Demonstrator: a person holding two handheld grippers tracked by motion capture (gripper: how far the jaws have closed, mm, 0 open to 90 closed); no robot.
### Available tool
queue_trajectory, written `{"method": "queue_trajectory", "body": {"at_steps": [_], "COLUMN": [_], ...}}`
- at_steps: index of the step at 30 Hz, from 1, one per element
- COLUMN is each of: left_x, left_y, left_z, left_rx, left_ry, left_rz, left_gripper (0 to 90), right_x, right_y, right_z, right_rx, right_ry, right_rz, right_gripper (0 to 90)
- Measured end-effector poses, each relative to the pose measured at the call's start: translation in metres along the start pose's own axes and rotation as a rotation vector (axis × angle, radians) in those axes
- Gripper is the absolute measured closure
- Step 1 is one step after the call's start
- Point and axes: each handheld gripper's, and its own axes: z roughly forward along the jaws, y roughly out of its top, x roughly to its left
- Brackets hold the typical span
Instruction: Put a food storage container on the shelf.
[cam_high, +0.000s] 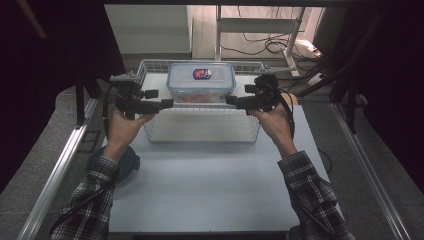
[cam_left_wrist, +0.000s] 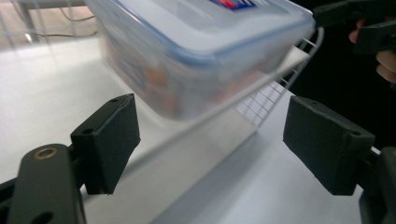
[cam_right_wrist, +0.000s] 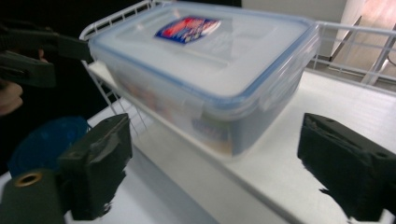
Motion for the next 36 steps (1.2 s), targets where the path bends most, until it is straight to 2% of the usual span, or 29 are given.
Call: {"method": "queue_trajectory", "body": {"at_steps": [6, 12, 18, 24, 31, 36], "left_x": [-0.011, -0.020, -0.032, -0.041, -0.049, -0.056], "left_y": [-0.026, -0.041, -0.058, -0.075, -0.092, -0.109], "left_z": [-0.007, -0.010, -0.011, -0.008, -0.005, 0.000], "left_rx": [-0.016, -0.025, -0.019, 0.009, 0.026, 0.042], "left_ry": [-0.030, -0.048, -0.068, -0.057, -0.046, -0.039], "left_rz": [0.017, 0.026, 0.052, 0.078, 0.109, 0.123], "left_gripper": [15.9, 14.6, 10.5, 6.5, 4.7, 3.8], "right_x": [0.011, 0.021, 0.031, 0.037, 0.040, 0.042], "right_y": [-0.015, -0.026, -0.038, -0.054, -0.065, -0.078], "right_z": [-0.004, -0.006, -0.009, -0.012, -0.018, -0.020], "right_rx": [0.007, 0.017, 0.022, 0.032, 0.014, 0.009], "right_ry": [0.003, 0.000, -0.006, -0.008, -0.003, -0.020], "right_rz": [-0.042, -0.088, -0.128, -0.153, -0.153, -0.160], "right_gripper": [5.7, 3.1, 1.7, 1.4, 0.6, 0.0]}}
